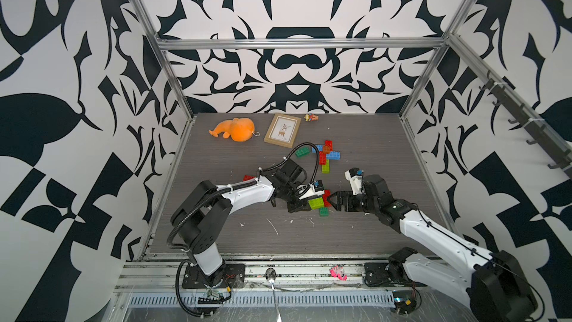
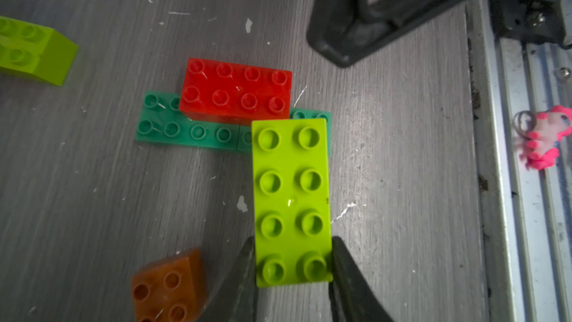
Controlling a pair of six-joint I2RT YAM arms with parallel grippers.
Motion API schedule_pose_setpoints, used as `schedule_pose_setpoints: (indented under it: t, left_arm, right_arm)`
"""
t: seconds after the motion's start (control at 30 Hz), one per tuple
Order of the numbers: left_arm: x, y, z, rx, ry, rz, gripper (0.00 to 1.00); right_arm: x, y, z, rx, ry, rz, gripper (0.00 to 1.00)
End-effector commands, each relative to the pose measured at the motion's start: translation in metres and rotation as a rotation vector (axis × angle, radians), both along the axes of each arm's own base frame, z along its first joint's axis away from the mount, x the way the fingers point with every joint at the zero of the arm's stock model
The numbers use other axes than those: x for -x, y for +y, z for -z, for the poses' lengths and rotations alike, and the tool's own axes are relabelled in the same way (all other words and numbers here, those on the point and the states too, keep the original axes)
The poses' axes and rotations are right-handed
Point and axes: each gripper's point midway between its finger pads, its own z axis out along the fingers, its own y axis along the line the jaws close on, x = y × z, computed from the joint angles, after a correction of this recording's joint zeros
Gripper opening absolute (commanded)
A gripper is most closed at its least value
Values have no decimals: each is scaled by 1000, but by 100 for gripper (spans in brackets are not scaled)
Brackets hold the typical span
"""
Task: Assemble a small pinwheel with lego
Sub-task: Assemble the lego brick with the lego brick.
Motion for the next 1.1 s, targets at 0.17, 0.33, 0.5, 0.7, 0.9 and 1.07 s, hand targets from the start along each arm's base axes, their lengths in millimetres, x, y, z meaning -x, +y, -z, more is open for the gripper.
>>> schedule_pose_setpoints:
  t: [0.17, 0.33, 0.5, 0.7, 0.9, 1.07]
  left_arm:
    - [-6, -6, 9, -68, -35, 53, 34]
    - [-7, -4, 13, -102, -25, 66, 34]
    - [-6, -6, 16, -112, 2, 75, 34]
    - [-8, -8, 21, -117, 10, 67, 34]
    - [-10, -6, 22, -122, 23, 51, 34]
    - [-10, -6, 22, -119, 24, 46, 33]
  right_arm:
    - [-6, 10, 0, -43, 35, -19, 93]
    - [-8, 10, 7, -26, 53, -16, 93]
    - [-12, 4, 13, 18, 60, 9, 92]
    - [-15, 6, 16, 21, 70, 11, 92]
    - [-18, 7, 13, -2, 64, 22, 92]
    - [-17, 14, 13, -35, 79, -3, 92]
